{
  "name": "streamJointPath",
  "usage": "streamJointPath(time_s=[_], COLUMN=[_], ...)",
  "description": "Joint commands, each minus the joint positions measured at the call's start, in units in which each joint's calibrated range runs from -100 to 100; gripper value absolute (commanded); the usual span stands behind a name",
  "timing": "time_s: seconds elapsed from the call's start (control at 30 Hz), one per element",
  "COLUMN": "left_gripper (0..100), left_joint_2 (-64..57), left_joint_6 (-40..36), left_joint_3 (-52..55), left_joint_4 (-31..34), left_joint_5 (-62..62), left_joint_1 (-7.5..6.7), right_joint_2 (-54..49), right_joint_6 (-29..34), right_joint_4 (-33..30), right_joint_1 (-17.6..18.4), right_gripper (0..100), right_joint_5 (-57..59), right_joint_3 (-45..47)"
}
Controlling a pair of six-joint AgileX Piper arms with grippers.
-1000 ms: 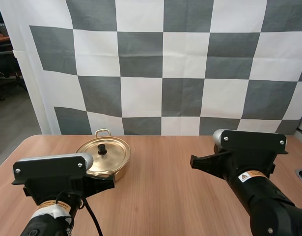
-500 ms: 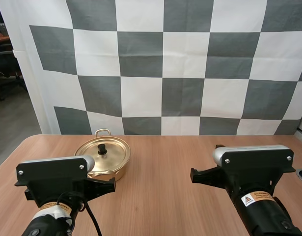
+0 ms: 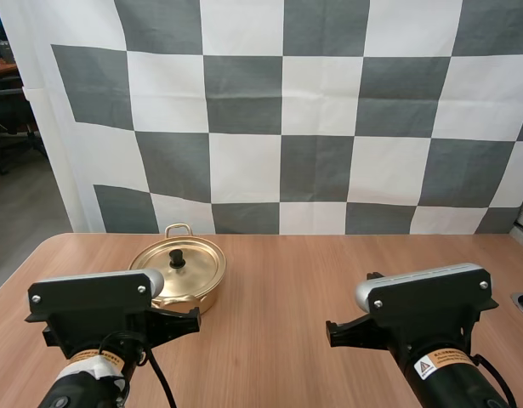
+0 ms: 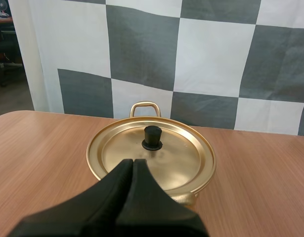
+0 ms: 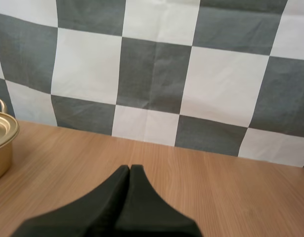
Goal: Open the pot, put the car inside, and close it
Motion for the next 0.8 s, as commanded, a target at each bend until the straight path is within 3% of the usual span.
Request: streamJointPath(time_s=[0.0,0.77], left_gripper=[0,0], left_joint_2=[0.00,0.00], left_joint_6=[0.03,0.03], left_joint_3=[0.00,0.00], left_joint_4=[0.08,0.08], left_joint_5=[0.06,0.06], left_joint_1=[-0.04,-0.04], right_joint_2=[0.00,0.00], right_joint_6=[0.01,4.14], right_joint_4=[0.09,0.09], right_joint_1=[0.04,0.04], right_gripper=[0,0], right_joint_5=[2.63,3.07], right_joint_3=[0.00,0.00])
